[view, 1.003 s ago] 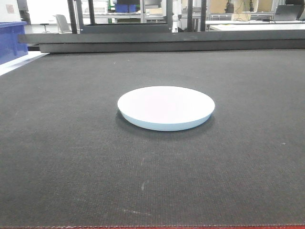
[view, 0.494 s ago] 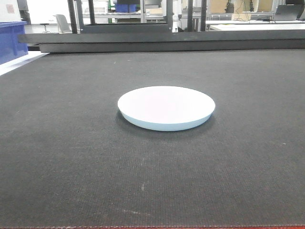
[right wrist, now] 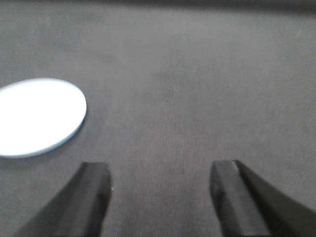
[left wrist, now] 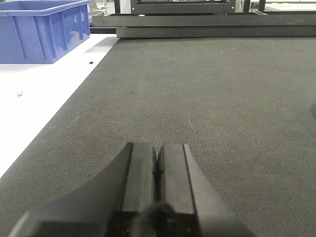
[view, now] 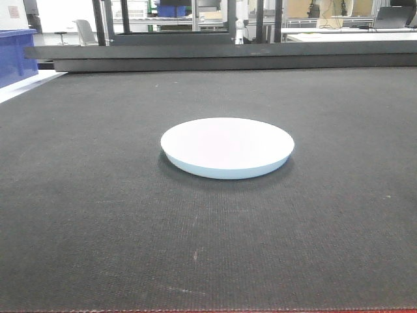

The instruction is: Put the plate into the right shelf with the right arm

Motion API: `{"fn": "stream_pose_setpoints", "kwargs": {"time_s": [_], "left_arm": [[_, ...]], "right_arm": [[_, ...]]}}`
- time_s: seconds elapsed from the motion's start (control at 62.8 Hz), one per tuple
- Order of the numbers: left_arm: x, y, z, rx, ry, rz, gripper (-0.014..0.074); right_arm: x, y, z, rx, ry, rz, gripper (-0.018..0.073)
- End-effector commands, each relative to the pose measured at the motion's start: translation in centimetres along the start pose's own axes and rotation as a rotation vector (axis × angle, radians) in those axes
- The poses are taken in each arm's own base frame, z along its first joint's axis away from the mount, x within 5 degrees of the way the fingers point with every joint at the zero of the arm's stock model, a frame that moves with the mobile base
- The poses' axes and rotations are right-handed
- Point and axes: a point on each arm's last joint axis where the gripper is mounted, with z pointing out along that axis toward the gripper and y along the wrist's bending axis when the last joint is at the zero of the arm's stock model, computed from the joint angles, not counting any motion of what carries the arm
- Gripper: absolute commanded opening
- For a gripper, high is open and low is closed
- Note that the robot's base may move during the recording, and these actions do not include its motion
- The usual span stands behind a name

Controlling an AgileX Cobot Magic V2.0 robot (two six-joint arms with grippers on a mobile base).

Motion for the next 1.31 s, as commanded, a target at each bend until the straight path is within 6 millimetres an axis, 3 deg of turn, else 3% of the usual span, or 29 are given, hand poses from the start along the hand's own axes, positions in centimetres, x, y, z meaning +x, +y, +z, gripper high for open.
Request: {"fn": "stream_pose_setpoints", "kwargs": {"time_s": [0.0,0.143,0.35,0.557,0.701,0.892,1.29], "left_arm": [[-0.5,0.2,-0.1,-0.019,-0.083,-0.006,-0.0047],[-0.5,0.2,-0.1,-0.019,-0.083,-0.006,-0.0047],[-0.5,0.2,-0.1,-0.019,-0.083,-0.006,-0.0047],[-0.5,0.2,-0.1,-0.019,-0.083,-0.006,-0.0047],[-0.5,0.2,-0.1,-0.019,-0.083,-0.006,-0.0047],[-0.5,0.2,-0.1,-0.019,-0.083,-0.006,-0.0047],[-0.5,0.2,-0.1,-0.019,-0.083,-0.006,-0.0047]], "right_arm": [[-3.0,0.2,1.8,-0.014,0.002,0.000,0.0588],[-6.1,1.7,5.8,-0.089,0.144,-0.031,0.0589],[-9.2,5.8,12.8,-0.187,0.331,-0.054,0.0589],[-9.7,9.7,20.4,-0.203,0.472,-0.031,0.0503],[-8.9,11.2,24.8,-0.201,0.531,-0.048,0.0441],[-7.3,11.8,28.6,-0.175,0.578,-0.092,0.0442],[-4.5,11.9,31.8,-0.152,0.589,-0.161,0.0442]]}}
